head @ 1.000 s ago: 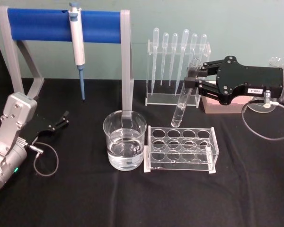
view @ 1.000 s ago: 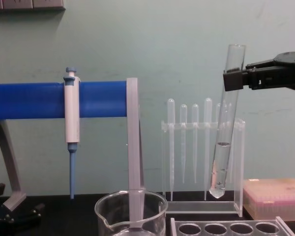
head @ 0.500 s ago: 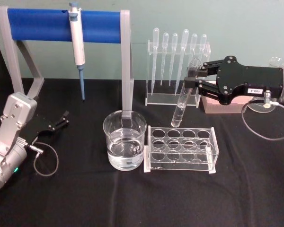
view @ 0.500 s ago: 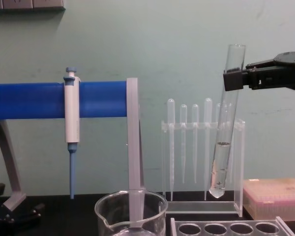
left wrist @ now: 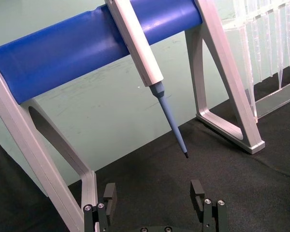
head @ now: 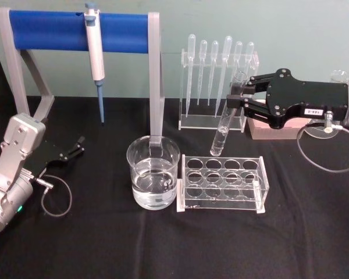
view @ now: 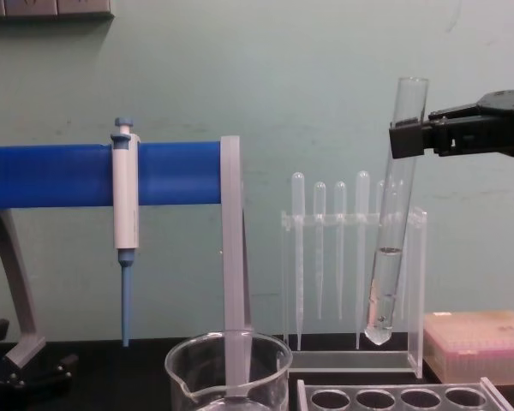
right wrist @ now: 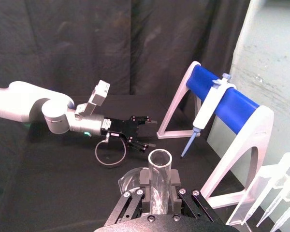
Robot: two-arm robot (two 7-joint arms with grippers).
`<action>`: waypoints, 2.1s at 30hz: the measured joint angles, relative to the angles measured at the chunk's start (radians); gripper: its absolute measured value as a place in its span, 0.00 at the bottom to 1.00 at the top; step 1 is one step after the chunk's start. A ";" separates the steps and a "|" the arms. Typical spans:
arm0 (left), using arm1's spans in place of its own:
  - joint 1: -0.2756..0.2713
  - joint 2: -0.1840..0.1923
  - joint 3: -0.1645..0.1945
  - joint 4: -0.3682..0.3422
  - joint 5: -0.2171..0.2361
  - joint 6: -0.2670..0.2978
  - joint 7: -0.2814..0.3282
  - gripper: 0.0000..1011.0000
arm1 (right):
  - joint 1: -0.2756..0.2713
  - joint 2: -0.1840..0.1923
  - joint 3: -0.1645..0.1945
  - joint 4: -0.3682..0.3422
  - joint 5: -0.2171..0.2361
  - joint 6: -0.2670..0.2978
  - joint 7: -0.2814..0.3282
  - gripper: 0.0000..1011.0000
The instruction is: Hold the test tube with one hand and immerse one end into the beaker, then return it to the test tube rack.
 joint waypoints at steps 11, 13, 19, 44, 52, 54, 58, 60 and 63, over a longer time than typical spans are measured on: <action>0.000 0.000 0.000 0.000 0.000 0.000 0.000 0.99 | 0.000 0.000 0.000 0.000 0.000 0.000 0.000 0.23; 0.000 0.000 0.000 0.000 0.000 0.000 0.000 0.99 | 0.000 0.000 0.000 0.000 0.000 0.000 0.000 0.23; 0.000 0.000 0.000 0.000 0.000 0.000 0.000 0.99 | 0.000 0.000 0.000 0.000 0.000 0.000 -0.001 0.23; 0.000 0.000 0.000 0.000 0.000 0.000 0.000 0.99 | 0.000 0.000 0.000 0.000 0.000 0.000 -0.001 0.23; 0.000 0.000 0.000 0.000 0.000 0.000 0.000 0.99 | 0.000 0.000 0.000 0.000 0.000 0.000 -0.001 0.23; 0.000 0.000 0.000 0.000 0.000 0.000 0.000 0.99 | 0.000 0.000 0.000 0.000 0.000 0.000 -0.001 0.23; 0.000 0.000 0.000 0.000 0.000 0.000 0.000 0.99 | 0.000 0.000 0.000 0.000 0.000 0.000 -0.001 0.23; 0.000 0.000 0.000 0.000 0.000 0.000 0.000 0.99 | 0.000 0.000 0.000 0.000 0.000 0.000 -0.001 0.23; 0.000 0.000 0.000 0.000 0.000 0.000 0.000 0.99 | 0.000 0.000 0.000 0.000 0.000 0.000 -0.001 0.23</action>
